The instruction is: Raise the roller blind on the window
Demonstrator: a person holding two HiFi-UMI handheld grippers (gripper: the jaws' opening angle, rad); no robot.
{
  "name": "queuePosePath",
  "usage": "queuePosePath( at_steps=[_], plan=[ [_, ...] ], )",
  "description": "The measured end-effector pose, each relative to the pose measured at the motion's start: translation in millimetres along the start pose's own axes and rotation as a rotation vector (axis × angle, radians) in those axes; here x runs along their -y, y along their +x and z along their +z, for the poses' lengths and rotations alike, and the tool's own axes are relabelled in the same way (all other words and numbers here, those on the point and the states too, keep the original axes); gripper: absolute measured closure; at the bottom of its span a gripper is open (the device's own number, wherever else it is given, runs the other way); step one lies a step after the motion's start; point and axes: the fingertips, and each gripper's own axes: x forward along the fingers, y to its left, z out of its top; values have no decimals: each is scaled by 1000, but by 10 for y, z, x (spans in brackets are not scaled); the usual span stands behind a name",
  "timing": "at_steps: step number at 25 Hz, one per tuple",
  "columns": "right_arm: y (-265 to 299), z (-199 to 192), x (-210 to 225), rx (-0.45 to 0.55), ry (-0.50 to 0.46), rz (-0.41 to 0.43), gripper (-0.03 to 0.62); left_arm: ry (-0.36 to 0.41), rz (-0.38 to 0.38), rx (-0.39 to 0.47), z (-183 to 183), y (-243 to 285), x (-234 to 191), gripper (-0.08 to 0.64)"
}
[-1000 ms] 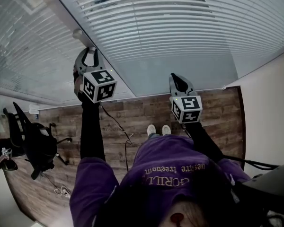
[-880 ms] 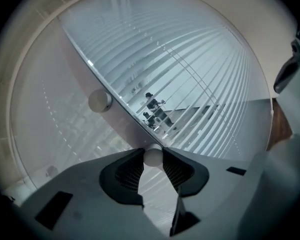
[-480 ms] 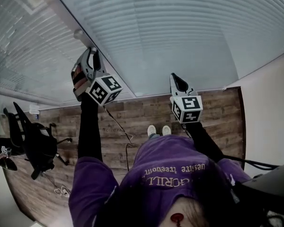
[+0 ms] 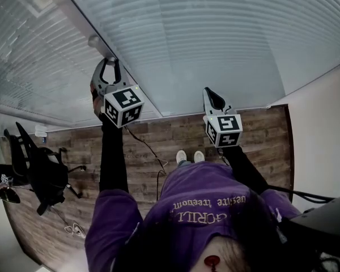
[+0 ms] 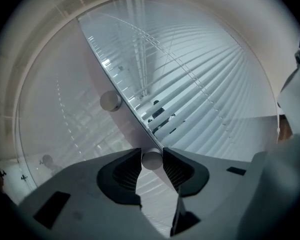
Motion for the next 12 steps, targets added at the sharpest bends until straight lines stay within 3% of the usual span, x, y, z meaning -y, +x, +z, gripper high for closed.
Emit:
queuePosePath(
  at_steps=[5,12],
  plan=[
    [6,11,-11,0,-7,2,595,-192,-36,-21,-43,26,-31,436],
    [27,12,-38,-2,-10,5,595,-213,-48,-27,-60,32,-48,436]
  ],
)
